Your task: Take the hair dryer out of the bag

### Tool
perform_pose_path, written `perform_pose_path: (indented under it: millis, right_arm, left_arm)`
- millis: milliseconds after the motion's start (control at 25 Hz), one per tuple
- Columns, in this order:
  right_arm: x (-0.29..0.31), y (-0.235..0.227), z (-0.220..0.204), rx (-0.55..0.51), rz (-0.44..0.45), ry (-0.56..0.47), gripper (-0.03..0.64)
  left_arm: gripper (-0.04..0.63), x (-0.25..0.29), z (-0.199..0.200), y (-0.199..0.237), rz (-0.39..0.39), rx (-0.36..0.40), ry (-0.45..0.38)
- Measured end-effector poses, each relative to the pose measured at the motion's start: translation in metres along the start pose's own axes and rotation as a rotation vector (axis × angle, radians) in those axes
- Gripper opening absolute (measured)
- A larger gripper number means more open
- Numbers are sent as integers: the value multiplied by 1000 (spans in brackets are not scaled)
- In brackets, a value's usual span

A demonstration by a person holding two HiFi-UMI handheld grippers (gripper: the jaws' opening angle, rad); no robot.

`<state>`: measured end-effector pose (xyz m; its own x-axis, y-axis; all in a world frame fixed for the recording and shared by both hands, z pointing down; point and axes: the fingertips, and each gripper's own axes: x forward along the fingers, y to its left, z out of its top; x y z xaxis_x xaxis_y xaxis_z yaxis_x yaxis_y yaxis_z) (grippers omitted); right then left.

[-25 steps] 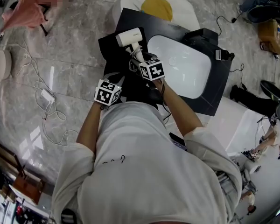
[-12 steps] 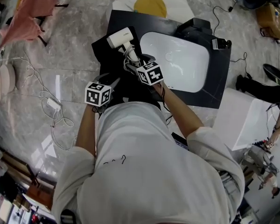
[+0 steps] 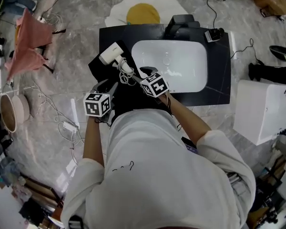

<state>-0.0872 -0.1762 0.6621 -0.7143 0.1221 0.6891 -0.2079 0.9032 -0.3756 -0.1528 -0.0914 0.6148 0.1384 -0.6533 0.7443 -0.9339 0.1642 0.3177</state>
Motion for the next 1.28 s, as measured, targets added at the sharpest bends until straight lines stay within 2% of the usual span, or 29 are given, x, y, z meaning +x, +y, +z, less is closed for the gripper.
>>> perform_pose_path:
  millis: [120, 200, 320, 520, 640, 720, 840, 1000, 1280]
  right_arm:
    - [-19, -8, -4, 17, -3, -29, 110]
    - [-34, -19, -6, 19, -28, -54, -3]
    - [-57, -30, -12, 0, -42, -85, -3]
    - [-86, -48, -29, -45, -75, -114, -3]
    - [-102, -65, -36, -154, -192, -128, -3]
    - [-112, -75, -38, -214, -262, -136, -3]
    - [-118, -75, -44, -172, -248, -155, -3]
    - [-124, -75, -54, -139, -264, -170, -3]
    - [-148, -53, -68, -64, -316, -209, -3]
  left_arm:
    - [131, 19, -2, -20, 8, 11, 50]
    - [92, 29, 0, -39, 8, 31, 61]
    - [34, 44, 6, -70, 2, 49, 55]
    - [20, 75, 4, -104, 43, 55, 65]
    - [21, 79, -6, -120, 73, 98, 92]
    - [20, 75, -12, -126, 88, 101, 103]
    - [21, 70, -17, -127, 107, 93, 108]
    - [21, 70, -24, -129, 118, 120, 113]
    - [21, 47, -25, -143, 91, 141, 22]
